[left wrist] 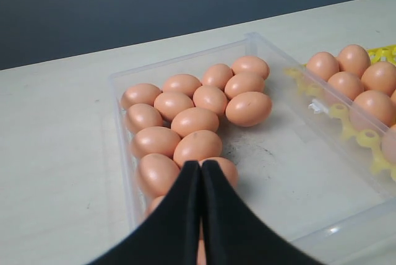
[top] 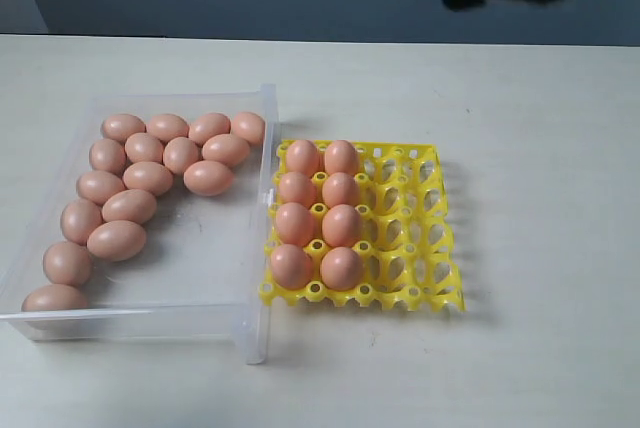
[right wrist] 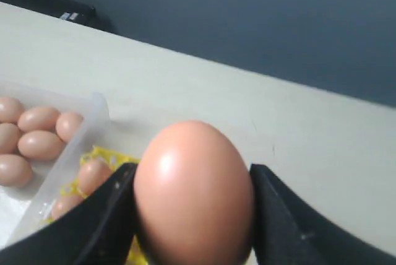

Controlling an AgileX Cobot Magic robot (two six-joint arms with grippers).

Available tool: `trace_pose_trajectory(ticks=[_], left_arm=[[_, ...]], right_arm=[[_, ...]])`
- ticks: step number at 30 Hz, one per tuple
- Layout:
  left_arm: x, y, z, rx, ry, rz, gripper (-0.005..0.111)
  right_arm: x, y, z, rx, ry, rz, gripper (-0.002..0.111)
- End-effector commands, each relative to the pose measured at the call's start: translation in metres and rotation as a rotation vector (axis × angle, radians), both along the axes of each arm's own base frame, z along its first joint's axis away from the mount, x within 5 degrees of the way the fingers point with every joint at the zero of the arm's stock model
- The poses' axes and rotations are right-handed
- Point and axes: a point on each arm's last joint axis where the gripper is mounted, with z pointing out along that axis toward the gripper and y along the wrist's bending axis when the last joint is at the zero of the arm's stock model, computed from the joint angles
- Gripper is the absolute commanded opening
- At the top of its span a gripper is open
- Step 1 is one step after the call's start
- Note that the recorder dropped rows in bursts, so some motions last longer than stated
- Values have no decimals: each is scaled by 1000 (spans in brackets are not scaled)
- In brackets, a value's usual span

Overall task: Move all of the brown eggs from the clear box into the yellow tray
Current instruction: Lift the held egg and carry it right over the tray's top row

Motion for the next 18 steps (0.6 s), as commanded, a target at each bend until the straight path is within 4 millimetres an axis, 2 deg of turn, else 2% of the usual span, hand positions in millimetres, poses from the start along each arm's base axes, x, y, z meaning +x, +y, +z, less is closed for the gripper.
trace_pose_trajectory(ticks=[1,4,7,9,10,11,13,15,16,18], left_arm=[[0,0,0,-3,-11,-1,0],[0,0,0,-3,-11,-1,0],[0,0,0,-3,-11,-1,0],[0,0,0,-3,-11,-1,0],[0,0,0,-3,-11,-1,0],[0,0,0,-3,-11,-1,0],[0,0,0,-3,-11,-1,0],[0,0,0,-3,-11,-1,0],[0,0,0,-3,-11,-1,0],[0,0,0,-3,-11,-1,0]], right_arm=[[-6,-24,-66,141,103,-9,1],[-3,-15,-105,211,110,175,1],[12,-8,-126,231,90,326,1],[43,-17,-151,257,160,240,1],[64,-23,-168,343,181,226,1],[74,-24,-175,404,159,261,1],[89,-24,-191,501,91,351,1],[108,-22,-208,608,28,343,1],[118,-21,-224,586,69,308,1],[124,-17,-239,548,110,330,1]])
